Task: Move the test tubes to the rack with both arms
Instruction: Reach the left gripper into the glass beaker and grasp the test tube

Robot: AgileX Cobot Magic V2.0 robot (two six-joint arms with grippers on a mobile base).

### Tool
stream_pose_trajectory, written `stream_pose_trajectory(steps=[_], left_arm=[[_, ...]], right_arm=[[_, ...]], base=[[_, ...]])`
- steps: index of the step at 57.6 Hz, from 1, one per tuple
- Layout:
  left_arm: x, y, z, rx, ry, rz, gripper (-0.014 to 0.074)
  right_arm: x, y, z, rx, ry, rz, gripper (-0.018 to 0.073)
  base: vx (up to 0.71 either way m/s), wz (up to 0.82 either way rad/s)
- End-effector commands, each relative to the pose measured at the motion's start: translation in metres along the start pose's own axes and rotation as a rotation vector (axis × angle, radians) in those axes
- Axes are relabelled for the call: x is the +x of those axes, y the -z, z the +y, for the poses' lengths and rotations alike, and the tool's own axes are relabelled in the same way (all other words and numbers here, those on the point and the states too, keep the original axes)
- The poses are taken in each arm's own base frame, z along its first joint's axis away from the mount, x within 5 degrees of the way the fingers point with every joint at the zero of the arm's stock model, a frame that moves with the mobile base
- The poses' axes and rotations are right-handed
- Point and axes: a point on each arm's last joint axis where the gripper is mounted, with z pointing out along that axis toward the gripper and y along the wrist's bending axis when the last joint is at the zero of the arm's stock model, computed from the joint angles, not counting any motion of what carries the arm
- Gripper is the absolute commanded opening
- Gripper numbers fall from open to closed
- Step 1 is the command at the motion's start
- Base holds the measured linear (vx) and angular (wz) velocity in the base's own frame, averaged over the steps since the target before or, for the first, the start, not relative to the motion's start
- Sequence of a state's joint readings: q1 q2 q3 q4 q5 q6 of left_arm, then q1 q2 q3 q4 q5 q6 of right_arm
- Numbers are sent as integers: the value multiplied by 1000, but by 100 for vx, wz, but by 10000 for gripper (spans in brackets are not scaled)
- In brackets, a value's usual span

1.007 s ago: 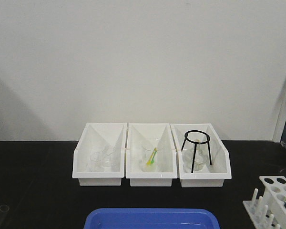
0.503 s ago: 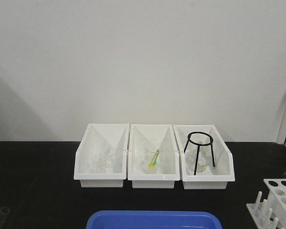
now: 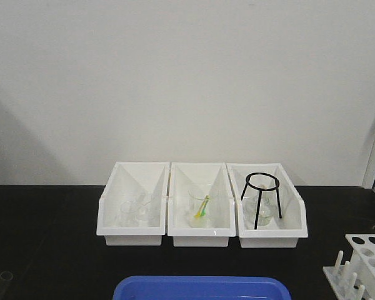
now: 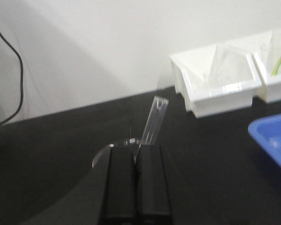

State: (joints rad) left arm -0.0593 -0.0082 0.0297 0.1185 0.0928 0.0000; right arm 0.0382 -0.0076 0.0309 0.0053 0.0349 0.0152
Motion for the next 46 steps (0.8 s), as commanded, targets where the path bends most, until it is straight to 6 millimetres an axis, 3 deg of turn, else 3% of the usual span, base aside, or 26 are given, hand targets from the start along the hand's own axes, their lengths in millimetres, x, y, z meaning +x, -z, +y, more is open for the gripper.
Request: stream_pose_trajectory(steps=[1,9,16,23,24,25,29,38,46], left_arm=[[-11,1,-1,6,83,-178,-20],[-33,7,0,28,172,-374,-20],[-67,16,4,37,221,-457,-20],[-118,23,12,14,172,-465,-20],[-128,24,13,11,166,-468,-20],[-173,6,19,-1,136,-409,-20],[-194,-11,21,-2,128,-374,-20],[-214,-58,23,5,134,-289,-20],[-213,-86,22,9,136,-227,-20]], right_arm=[[-13,2,0,5,5,-169,-7],[-37,7,0,3,-14,-311,-7],[-84,18,1,1,-26,-419,-7],[-134,24,2,10,24,-483,-7],[-140,22,2,11,29,-478,-7],[-184,5,3,16,48,-474,-7],[-201,-16,3,17,57,-437,-7],[-213,-66,3,16,89,-340,-7],[-201,-102,3,12,70,-243,-7]], base=[[0,0],[0,0],[0,0],[0,0],[0,-1],[0,0],[0,0],[0,0],[0,0]])
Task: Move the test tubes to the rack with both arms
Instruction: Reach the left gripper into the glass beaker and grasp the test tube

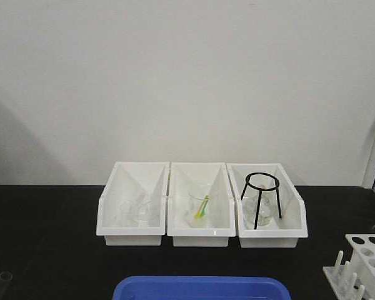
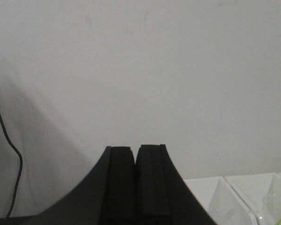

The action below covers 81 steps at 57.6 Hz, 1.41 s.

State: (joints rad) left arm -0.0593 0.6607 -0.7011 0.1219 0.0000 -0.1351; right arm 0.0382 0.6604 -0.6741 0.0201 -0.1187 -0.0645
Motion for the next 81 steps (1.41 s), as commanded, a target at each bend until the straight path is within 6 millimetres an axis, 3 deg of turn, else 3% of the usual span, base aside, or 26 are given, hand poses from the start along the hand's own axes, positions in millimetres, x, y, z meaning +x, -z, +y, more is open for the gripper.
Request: stream_pose_trajectory(steps=[1,10,22,29,38,45,52,64,73,81], left_arm=[[-14,-15,-1,12,5,-72,-20],[-5,-29,-1,14,-10,-42,4],[4,-36,-1,10,-108,20,147],[7,-39,-1,11,-151,39,291],[12,-44,-1,13,-181,66,501],[14,-48,-1,14,-182,76,588],[14,-51,-1,16,-169,53,603],[17,-51,-1,11,-63,54,573],[50,-44,0,8,-71,200,559],[86,-21,1,23,-155,282,542]], right_arm=[[-5,-20,-1,8,2,-41,-7],[8,-33,-1,6,-53,22,-2],[10,-34,-1,6,-91,37,76],[11,-34,0,6,-91,51,195],[15,-33,0,5,-91,89,442],[16,-33,0,5,-85,97,624],[15,-33,0,5,-87,96,716],[17,-33,0,5,-87,114,697],[19,-33,0,4,-81,137,643],[19,-33,0,0,-21,137,568]], base=[[0,0],[0,0],[0,0],[0,0],[0,0],[0,0],[0,0],[0,0],[0,0],[0,0]])
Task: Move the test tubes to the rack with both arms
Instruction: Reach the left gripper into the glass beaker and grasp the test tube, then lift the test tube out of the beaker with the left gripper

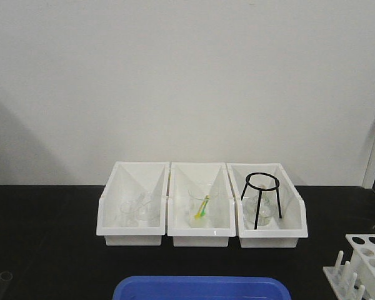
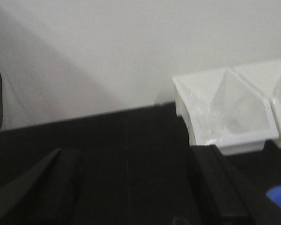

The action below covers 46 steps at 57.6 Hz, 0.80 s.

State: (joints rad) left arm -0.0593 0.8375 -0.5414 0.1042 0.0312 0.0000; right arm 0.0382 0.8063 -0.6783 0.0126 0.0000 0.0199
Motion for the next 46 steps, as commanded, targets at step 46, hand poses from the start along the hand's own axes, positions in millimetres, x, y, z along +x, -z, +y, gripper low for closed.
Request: stream_pose_trajectory(steps=[46], left_arm=[[92,-30,-17,58,-293,-76,510]], right_arm=[[-27,3,0,16,161,-190,403]], base=[[0,0]])
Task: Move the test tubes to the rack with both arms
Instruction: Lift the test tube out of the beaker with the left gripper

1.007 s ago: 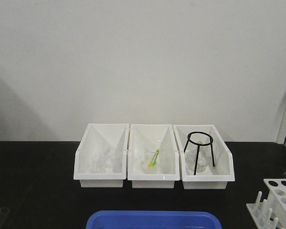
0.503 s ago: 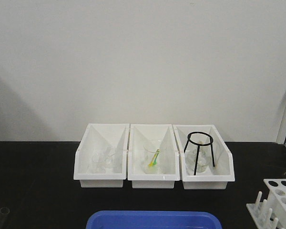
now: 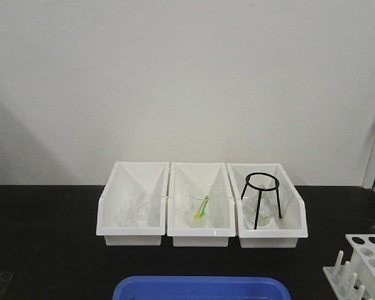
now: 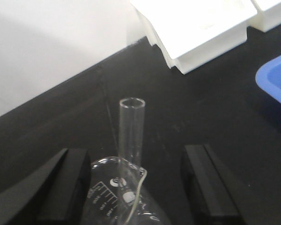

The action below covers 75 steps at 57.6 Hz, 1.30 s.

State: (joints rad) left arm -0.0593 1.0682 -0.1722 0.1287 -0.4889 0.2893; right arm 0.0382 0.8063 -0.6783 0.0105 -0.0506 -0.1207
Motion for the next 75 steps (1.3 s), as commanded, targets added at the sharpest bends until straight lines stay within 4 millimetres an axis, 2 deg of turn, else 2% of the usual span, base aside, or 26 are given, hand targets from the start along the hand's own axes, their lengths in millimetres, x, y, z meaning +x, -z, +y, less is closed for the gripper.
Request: stream_pose_trajectory(steps=[1,25,44,53,68,75], left_arm=[[-16,-9,6,-44,-6,-134,510],[-31,-51,17,-30,-3,-74,510],[-27,-76,16,-17,-1,-50,484],[-27,-77,17,-19,-3,-59,356],[-27,-77,17,-19,-3,-59,-8],[-28,-77,17,-21,-3,-65,-23]], right_arm=[[-22,2,-4,23,19,-138,403],[-22,2,-4,23,19,-138,403],[-22,2,-4,23,19,-137,403],[-21,2,-4,23,19,-132,403],[-21,2,-4,23,18,-131,403],[-21,2,-4,22,10,-132,403]], base=[[0,0],[0,0],[0,0],[0,0],[0,0],[0,0]])
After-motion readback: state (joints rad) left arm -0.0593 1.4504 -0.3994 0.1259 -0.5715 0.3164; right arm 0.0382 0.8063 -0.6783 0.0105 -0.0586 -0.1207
